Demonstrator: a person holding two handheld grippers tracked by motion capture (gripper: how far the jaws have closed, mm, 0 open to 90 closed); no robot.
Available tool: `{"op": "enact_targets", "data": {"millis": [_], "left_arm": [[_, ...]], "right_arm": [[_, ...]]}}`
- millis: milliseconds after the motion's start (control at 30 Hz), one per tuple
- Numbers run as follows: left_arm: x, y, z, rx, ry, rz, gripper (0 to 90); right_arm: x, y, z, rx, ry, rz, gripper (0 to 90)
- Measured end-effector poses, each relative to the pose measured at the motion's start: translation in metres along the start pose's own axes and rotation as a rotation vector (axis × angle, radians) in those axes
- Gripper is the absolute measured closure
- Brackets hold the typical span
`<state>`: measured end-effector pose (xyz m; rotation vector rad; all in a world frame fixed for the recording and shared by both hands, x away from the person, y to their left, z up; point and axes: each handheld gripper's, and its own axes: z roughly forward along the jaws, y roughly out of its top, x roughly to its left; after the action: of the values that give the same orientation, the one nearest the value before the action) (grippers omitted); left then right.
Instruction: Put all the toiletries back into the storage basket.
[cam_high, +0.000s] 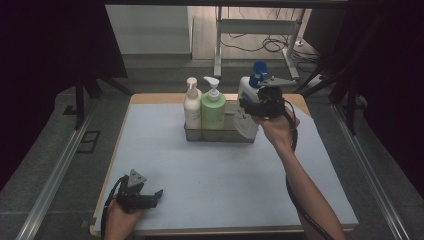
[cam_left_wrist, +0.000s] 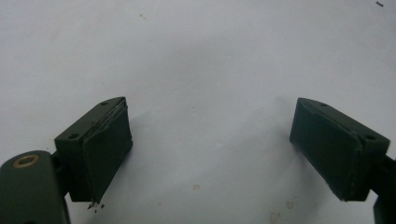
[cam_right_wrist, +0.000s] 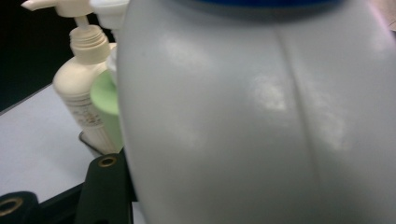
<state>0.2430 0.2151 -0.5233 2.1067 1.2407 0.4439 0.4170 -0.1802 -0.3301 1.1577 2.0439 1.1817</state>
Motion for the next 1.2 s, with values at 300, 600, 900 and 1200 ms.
{"op": "enact_targets", "data": {"millis": [300, 600, 900, 1200], "left_arm": [[0.000, 0.000, 0.000, 0.000, 0.000, 0.000, 12.3], [0.000, 0.000, 0.000, 0.000, 0.000, 0.000, 12.3], [0.000, 0.000, 0.000, -0.001, 0.000, -0.001, 12.3], [0.000, 0.000, 0.000, 0.000, 0.000, 0.000, 12.3]], "right_arm": [[-0.006, 0.007, 0.015, -0.007, -0.024, 0.008, 40.5], [-0.014, 0.009, 0.030, -0.012, -0.050, 0.017, 40.5], [-0.017, 0.008, 0.043, -0.004, -0.071, 0.024, 40.5], [-0.019, -0.003, 0.057, 0.018, -0.086, 0.031, 40.4]]}}
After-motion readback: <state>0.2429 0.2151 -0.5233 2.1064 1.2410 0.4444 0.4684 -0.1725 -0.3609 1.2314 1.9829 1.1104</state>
